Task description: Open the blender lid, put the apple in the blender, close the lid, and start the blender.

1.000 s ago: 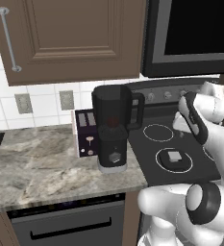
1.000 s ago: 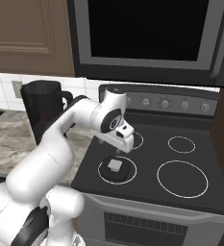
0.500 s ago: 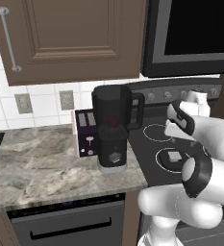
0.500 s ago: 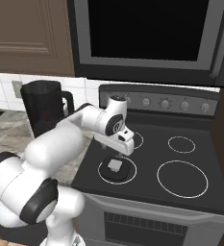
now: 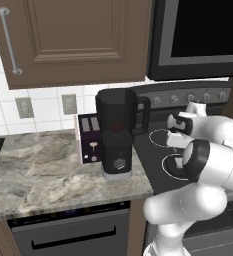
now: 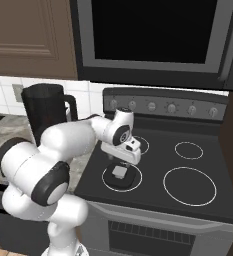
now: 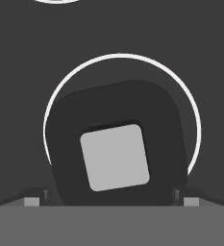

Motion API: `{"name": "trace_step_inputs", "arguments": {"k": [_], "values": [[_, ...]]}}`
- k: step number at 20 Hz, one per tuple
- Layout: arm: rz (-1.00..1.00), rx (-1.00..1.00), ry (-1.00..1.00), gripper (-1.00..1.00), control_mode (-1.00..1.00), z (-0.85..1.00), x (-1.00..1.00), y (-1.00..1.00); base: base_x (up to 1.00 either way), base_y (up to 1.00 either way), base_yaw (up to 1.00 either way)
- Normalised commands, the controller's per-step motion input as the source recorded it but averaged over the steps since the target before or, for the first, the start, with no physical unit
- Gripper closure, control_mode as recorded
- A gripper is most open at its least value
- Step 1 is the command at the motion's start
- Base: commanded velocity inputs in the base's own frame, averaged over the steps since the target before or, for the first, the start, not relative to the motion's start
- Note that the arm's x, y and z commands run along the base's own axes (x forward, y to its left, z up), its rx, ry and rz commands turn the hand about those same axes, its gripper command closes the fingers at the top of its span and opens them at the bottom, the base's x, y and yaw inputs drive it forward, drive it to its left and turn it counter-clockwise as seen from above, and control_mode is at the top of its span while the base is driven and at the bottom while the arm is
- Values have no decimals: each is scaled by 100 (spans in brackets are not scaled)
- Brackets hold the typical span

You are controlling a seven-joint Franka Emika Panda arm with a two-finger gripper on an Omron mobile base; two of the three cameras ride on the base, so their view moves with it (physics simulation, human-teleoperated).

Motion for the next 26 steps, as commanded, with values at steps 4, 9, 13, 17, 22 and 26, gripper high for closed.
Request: {"name": "trace_step_inputs", "arguments": {"k": [4,9,13,17,22,26], "values": [[7,0,0,-100,-100,-18,2,0,0,0,0],[10,0,0,-100,-100,-24,0,-1,0,0,0],[13,0,0,-100,-100,-29,1,0,0,0,0],[14,0,0,-100,-100,-32,1,0,0,0,0],[14,0,0,-100,-100,-30,12,0,0,0,0],[13,0,0,-100,-100,-24,31,0,0,0,0]]}}
